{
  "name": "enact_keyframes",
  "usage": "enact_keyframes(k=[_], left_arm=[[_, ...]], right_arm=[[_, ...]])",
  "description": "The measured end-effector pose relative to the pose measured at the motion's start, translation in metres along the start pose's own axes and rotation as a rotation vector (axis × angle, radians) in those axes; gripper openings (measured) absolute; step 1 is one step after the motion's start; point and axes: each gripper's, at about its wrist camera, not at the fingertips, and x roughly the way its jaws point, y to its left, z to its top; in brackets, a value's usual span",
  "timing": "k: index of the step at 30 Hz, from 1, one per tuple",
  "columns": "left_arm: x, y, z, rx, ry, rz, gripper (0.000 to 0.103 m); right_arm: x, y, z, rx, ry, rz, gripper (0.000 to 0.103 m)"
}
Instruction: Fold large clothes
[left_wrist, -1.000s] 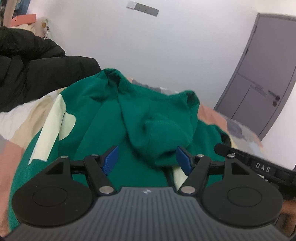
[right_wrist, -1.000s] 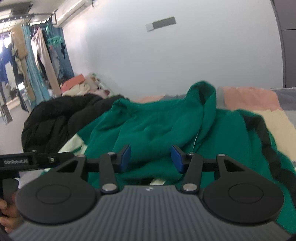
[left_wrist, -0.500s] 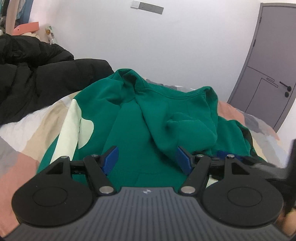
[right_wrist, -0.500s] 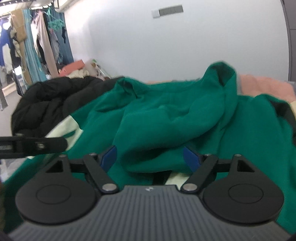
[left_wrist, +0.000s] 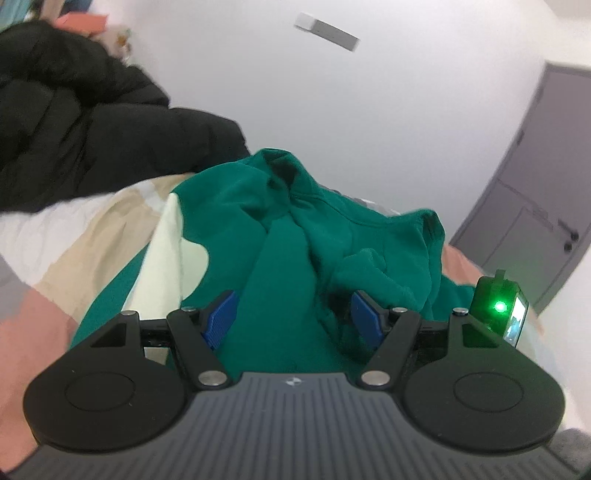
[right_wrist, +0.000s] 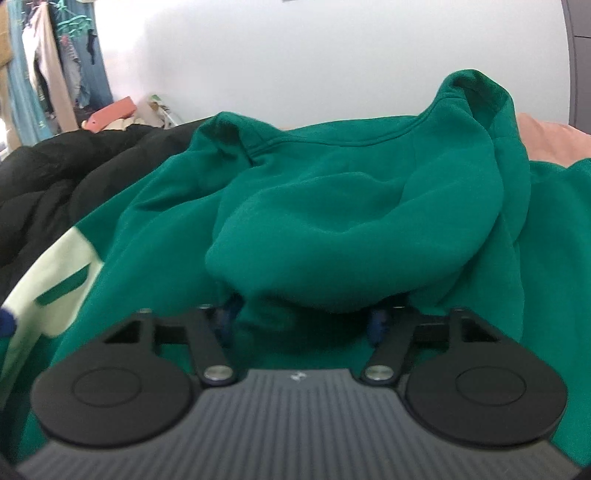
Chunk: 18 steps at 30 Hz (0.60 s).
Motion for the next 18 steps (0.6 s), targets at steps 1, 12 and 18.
enact_keyframes(k=[1, 12, 18], left_arm=[[0.001, 0.004, 0.002, -0.023, -0.003, -0.003, 0.073], [0.030, 0.015, 0.001, -0.113, -0.021, -0.030, 0.073], [0.057, 0.014, -0.005, -0.082, -0.033, -0.037, 0.073]], right_arm=[[0.003, 0.000, 0.005, -0.010, -0.001, -0.013, 0.039], [0.059, -0.013, 0.187, -0.086, -0.118, -0.149, 0.027], [0.109, -0.021, 0.283, -0.095, -0.223, -0.209, 0.026]])
